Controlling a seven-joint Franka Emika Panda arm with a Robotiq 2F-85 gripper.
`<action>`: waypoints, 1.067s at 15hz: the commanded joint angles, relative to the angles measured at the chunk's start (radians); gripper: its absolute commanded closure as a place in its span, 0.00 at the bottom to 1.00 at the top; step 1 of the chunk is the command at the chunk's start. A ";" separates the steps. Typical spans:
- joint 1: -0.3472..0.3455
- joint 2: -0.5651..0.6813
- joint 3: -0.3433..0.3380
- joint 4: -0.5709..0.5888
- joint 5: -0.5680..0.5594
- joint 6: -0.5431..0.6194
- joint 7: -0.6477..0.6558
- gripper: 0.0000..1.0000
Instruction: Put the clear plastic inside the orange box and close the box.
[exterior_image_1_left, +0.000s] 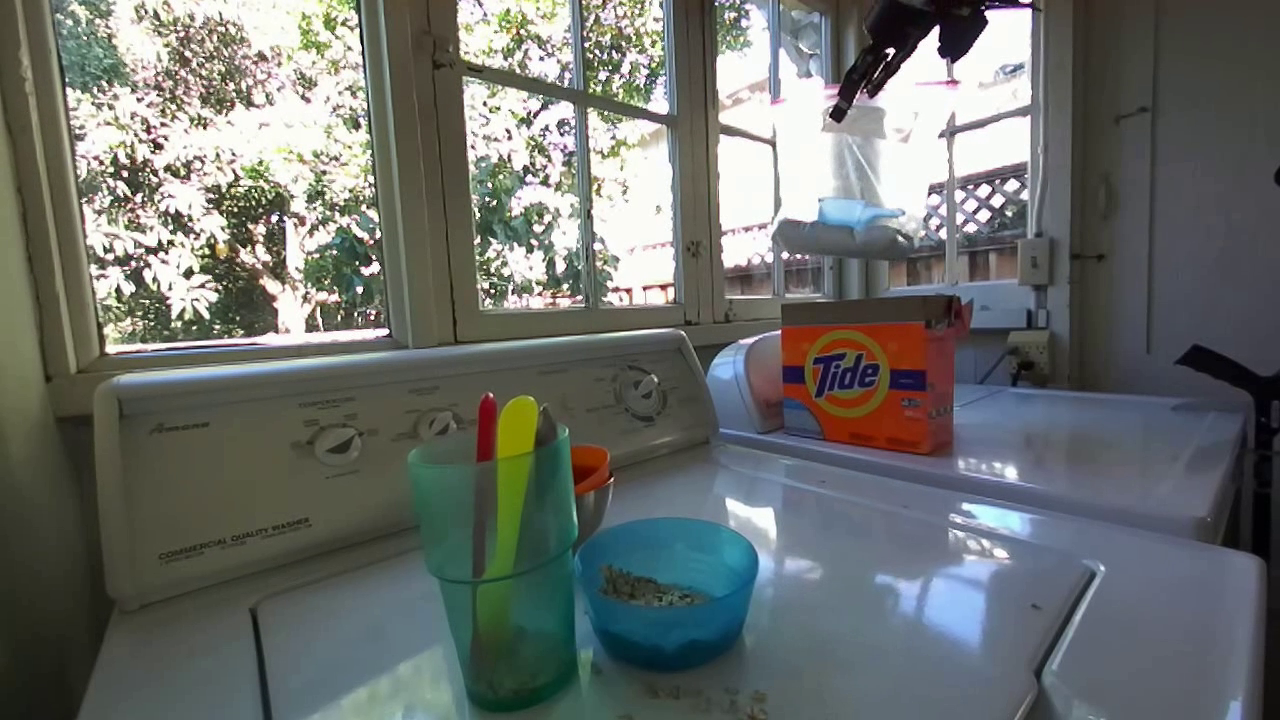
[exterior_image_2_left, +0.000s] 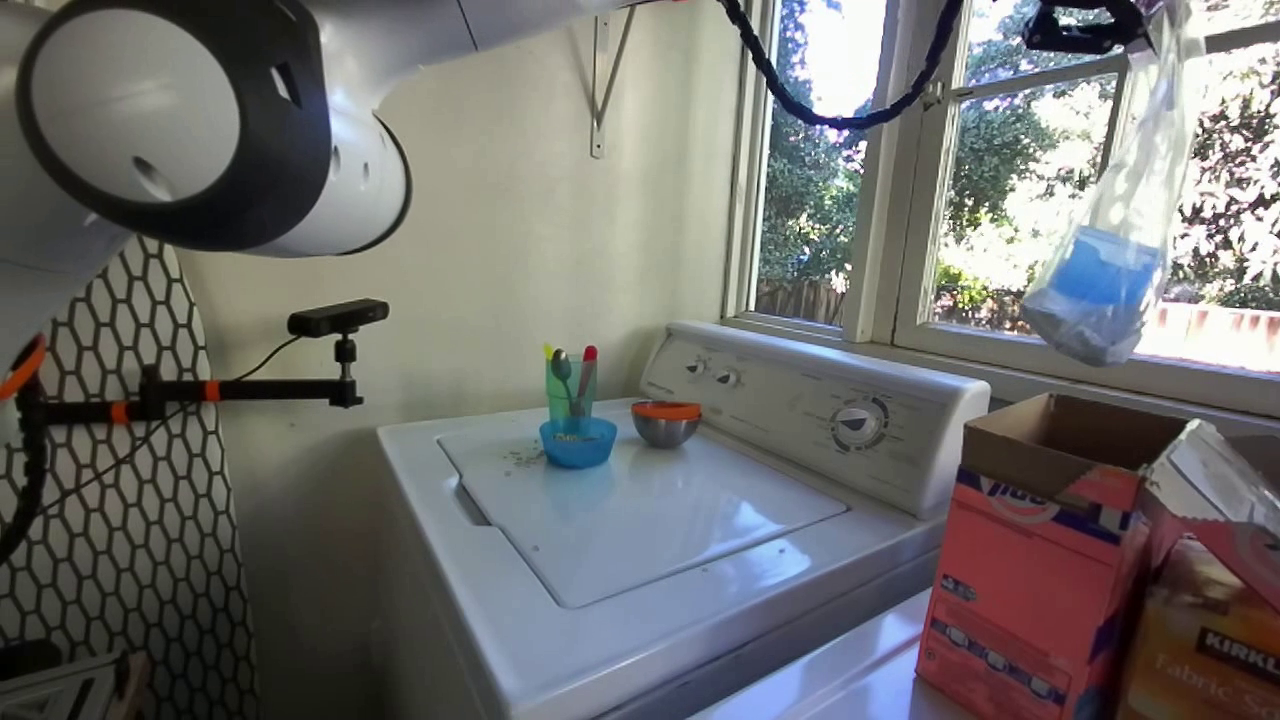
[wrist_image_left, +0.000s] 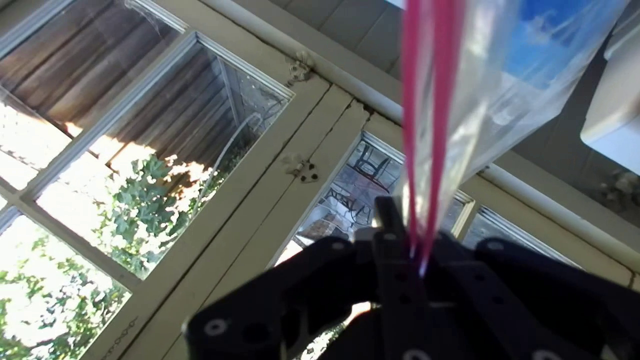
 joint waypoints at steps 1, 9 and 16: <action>0.018 0.013 -0.037 0.014 -0.067 0.002 0.084 1.00; 0.032 0.033 -0.073 0.007 -0.139 -0.026 0.181 1.00; 0.040 0.046 -0.076 0.005 -0.168 -0.085 0.171 1.00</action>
